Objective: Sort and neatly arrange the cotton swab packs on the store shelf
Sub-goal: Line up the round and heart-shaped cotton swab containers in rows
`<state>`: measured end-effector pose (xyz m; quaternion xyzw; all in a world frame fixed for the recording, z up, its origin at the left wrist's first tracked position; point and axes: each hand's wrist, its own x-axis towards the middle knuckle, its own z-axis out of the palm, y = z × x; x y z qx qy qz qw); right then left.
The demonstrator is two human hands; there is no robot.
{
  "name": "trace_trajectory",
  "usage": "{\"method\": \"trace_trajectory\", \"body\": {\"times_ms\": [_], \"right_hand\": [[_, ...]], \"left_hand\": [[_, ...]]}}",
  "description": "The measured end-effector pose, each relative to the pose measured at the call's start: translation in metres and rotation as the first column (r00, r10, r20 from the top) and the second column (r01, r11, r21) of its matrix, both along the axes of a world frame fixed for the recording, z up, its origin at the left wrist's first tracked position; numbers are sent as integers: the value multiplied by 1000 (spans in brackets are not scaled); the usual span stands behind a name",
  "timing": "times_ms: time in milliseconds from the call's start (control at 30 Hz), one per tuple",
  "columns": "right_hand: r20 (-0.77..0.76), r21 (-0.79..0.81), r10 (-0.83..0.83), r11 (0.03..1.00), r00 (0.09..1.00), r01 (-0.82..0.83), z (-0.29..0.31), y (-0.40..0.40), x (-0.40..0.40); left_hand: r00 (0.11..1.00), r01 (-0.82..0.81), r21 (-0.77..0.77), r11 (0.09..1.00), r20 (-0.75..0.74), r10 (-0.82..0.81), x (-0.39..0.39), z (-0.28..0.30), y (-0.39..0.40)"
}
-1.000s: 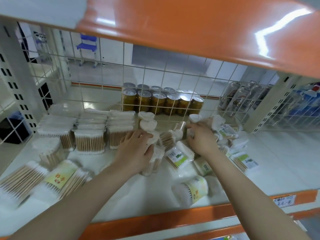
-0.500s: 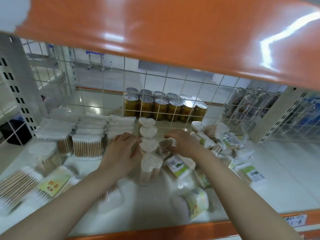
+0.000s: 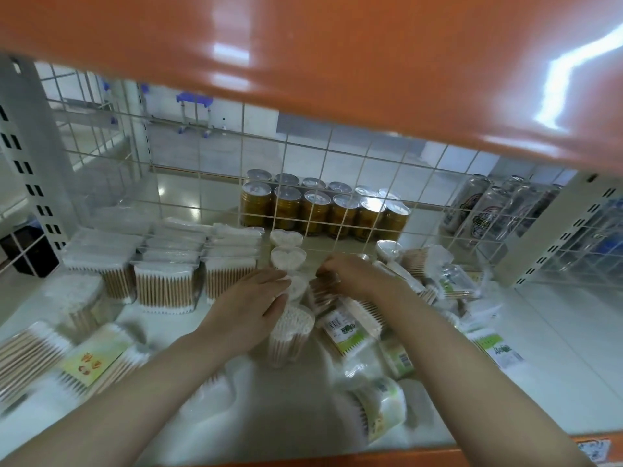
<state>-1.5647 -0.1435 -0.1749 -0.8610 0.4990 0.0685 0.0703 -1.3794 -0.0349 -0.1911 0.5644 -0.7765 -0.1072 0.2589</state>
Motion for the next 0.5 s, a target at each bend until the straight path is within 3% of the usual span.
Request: {"method": "trace_trajectory", "body": {"times_ms": [300, 500], "right_hand": [[66, 2, 11, 1000, 998, -11, 8, 5, -5], [78, -138, 73, 988, 994, -62, 23, 18, -13]], "left_hand": [[1000, 6, -11, 1000, 16, -6, 0, 0, -1], [997, -73, -26, 997, -35, 72, -3, 2, -2]]}}
